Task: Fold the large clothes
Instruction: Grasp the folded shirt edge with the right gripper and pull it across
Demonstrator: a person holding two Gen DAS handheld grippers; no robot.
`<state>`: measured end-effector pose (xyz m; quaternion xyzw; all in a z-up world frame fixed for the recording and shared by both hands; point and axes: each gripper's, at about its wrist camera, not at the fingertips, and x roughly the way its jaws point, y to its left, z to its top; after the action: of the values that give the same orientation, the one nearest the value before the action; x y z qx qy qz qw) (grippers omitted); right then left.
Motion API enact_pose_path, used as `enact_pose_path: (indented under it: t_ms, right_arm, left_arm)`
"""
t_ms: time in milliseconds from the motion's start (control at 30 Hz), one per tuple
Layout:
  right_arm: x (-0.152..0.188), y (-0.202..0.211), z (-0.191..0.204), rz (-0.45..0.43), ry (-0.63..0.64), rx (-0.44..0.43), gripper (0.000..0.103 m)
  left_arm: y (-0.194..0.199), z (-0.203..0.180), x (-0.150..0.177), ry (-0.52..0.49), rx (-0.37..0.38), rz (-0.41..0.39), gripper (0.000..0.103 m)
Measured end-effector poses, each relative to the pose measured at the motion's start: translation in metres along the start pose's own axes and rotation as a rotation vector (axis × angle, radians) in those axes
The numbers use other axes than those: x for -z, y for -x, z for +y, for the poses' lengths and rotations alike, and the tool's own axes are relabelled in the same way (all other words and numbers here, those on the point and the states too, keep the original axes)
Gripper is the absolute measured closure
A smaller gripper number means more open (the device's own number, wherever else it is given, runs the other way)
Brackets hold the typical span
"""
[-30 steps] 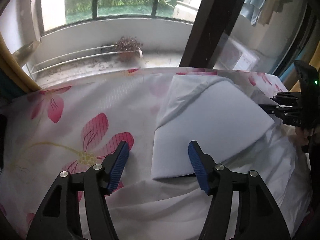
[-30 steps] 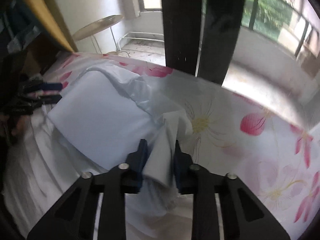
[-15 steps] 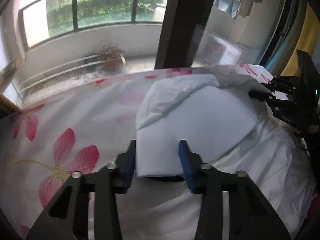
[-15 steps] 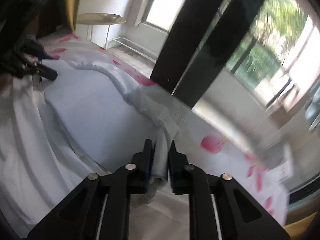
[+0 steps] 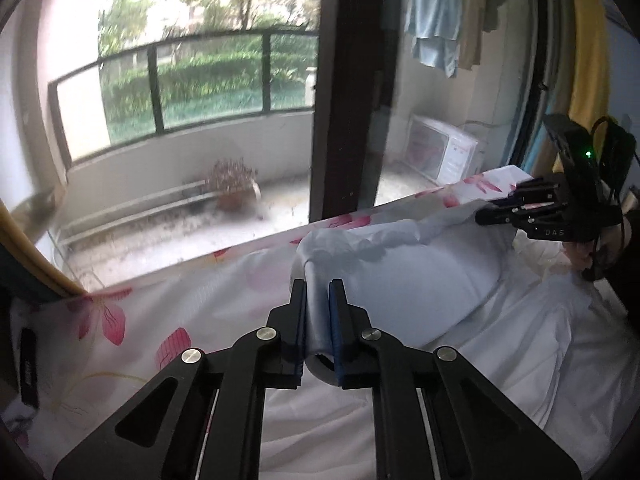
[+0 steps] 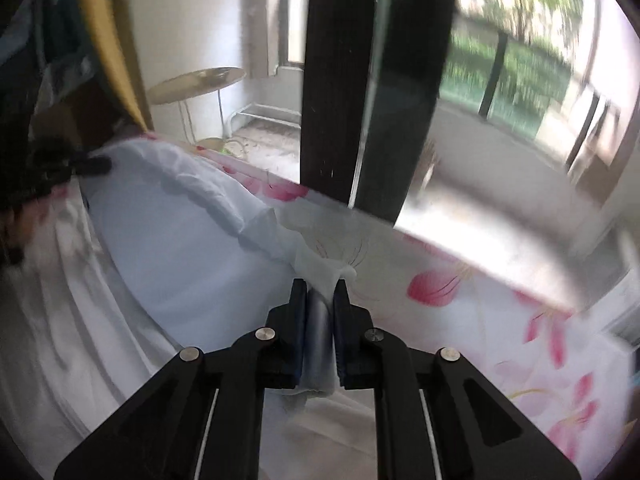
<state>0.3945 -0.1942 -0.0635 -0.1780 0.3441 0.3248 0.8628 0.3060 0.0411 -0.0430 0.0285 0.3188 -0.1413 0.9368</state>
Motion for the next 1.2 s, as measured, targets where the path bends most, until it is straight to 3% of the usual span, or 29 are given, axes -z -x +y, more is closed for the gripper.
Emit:
enact_pose_path:
  t_ms: [133,267,567,733,900,1200]
  right_arm:
    - [0.012,0.022,0.026,-0.062,0.124,0.114,0.091]
    - [0.028,0.035,0.039,-0.086,0.157,0.154,0.09]
    - [0.061,0.072,0.053,-0.101,0.146,0.174,0.09]
    - [0.062,0.08,0.068,-0.133,0.216,0.217,0.091]
    - [0.071,0.08,0.083,-0.099,0.248,0.208,0.091]
    - [0.094,0.097,0.078,-0.063,0.16,0.143,0.091]
  left_arm:
    - [0.014,-0.016,0.011,-0.087,-0.021,-0.041,0.091]
    - [0.025,-0.028,0.023,-0.124,-0.031,-0.054,0.09]
    - [0.06,-0.036,0.046,-0.108,-0.001,-0.099,0.09]
    - [0.071,-0.034,0.047,-0.078,0.01,-0.124,0.09]
    - [0.079,-0.041,0.058,-0.098,0.023,-0.103,0.09]
    - [0.098,-0.046,0.091,-0.119,0.039,-0.038,0.09]
